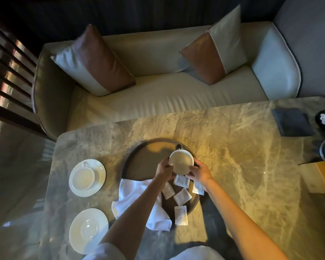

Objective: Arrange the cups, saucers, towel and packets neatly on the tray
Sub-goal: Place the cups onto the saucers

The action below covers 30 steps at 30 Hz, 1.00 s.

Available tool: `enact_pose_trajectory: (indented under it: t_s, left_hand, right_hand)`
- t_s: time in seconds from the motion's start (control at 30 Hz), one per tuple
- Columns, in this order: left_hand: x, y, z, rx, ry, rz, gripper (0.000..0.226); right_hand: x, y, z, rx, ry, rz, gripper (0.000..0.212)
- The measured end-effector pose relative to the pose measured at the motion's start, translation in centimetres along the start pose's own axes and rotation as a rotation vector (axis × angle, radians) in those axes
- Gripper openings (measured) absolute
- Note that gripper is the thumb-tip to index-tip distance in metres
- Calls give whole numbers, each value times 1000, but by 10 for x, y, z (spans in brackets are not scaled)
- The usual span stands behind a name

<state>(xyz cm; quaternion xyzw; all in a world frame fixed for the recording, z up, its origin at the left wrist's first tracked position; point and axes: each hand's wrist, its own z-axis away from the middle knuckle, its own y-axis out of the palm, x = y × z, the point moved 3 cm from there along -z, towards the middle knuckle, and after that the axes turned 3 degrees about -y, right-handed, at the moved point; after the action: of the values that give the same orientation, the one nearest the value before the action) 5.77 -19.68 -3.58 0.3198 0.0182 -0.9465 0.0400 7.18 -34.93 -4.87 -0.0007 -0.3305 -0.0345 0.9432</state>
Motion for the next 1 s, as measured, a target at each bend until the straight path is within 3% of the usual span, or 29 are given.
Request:
enact_pose_trajectory:
  t_s: [0.27,0.37,0.6,0.87,1.0]
  left_hand:
    - [4,-59,31,-42,15,19,43]
    - [13,-100,52,-92,40,4,40]
    - [68,-213,112,-161,109,6,44]
    - [164,-310,154,-246,-114,120,50]
    - [192,-325,165,-152,-139,216,53]
  right_hand:
    - [-9,49,32,-2,-84,126,53]
    - [-20,86,52,56,-75,86,55]
    - [-86,189,109,128,-94,243,50]
    - [-172,274,160,223,-51,353,42]
    - [-199,285,173,191,-5,370,40]
